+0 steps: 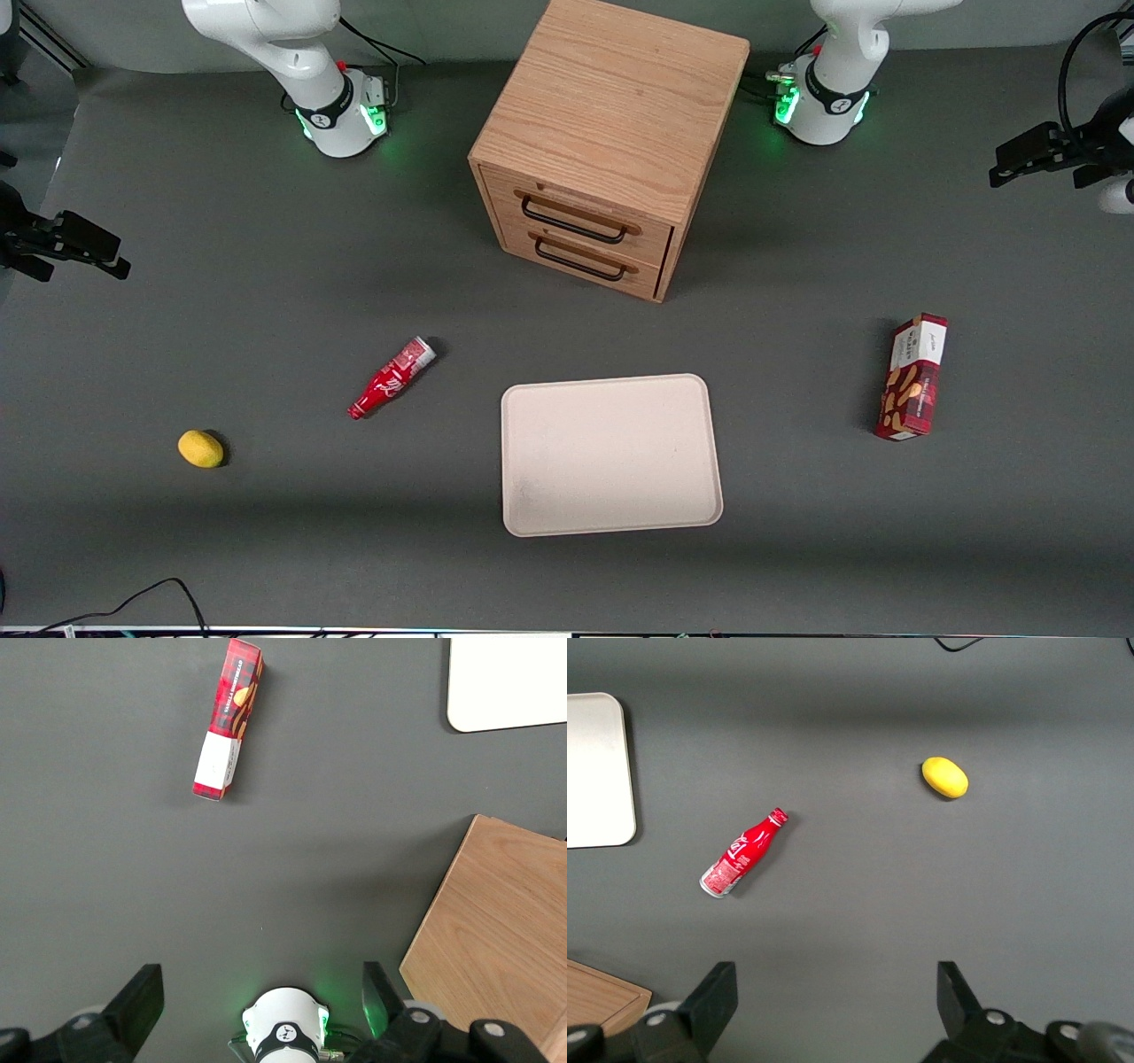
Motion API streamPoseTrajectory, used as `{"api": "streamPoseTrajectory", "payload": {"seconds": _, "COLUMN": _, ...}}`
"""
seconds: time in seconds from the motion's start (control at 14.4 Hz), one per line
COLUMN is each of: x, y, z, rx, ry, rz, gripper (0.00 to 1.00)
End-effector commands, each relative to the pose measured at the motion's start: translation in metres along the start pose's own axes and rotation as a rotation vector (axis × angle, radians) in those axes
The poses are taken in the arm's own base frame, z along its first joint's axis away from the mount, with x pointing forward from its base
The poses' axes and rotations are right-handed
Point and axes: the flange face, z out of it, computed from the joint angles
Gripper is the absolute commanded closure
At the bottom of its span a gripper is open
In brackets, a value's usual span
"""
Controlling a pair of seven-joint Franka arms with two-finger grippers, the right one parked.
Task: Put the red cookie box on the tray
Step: 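Move the left gripper down over the red plaid cookie box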
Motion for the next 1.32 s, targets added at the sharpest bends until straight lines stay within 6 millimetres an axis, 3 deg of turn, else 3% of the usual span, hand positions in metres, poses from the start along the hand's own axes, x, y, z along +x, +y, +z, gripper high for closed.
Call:
{"api": "streamPoseTrajectory", "payload": {"seconds": 0.0, "x": -0.004, "y": 0.004, "z": -0.006, "rx": 0.013, "ry": 0.011, "rz": -0.012, "gripper": 0.00}}
{"api": "streamPoseTrajectory", "payload": {"seconds": 0.55, "x": -0.005, "y": -0.002, "z": -0.006, "rx": 0.011, "ry": 0.002, "rz": -0.030, "gripper": 0.00}}
{"api": "streamPoseTrajectory", "payload": {"seconds": 0.9, "x": 0.001, "y": -0.029, "z": -0.021, "rx": 0.008, "ry": 0.041, "rz": 0.052, "gripper": 0.00}}
{"api": "streamPoseTrajectory", "payload": {"seconds": 1.11, "x": 0.017, "y": -0.062, "z": -0.004, "rx": 0.017, "ry": 0.027, "rz": 0.161, "gripper": 0.00}}
{"api": "streamPoseTrajectory", "payload": {"seconds": 1.25, "x": 0.041, "y": -0.077, "z": 0.026, "rx": 0.018, "ry": 0.007, "rz": 0.227, "gripper": 0.00}}
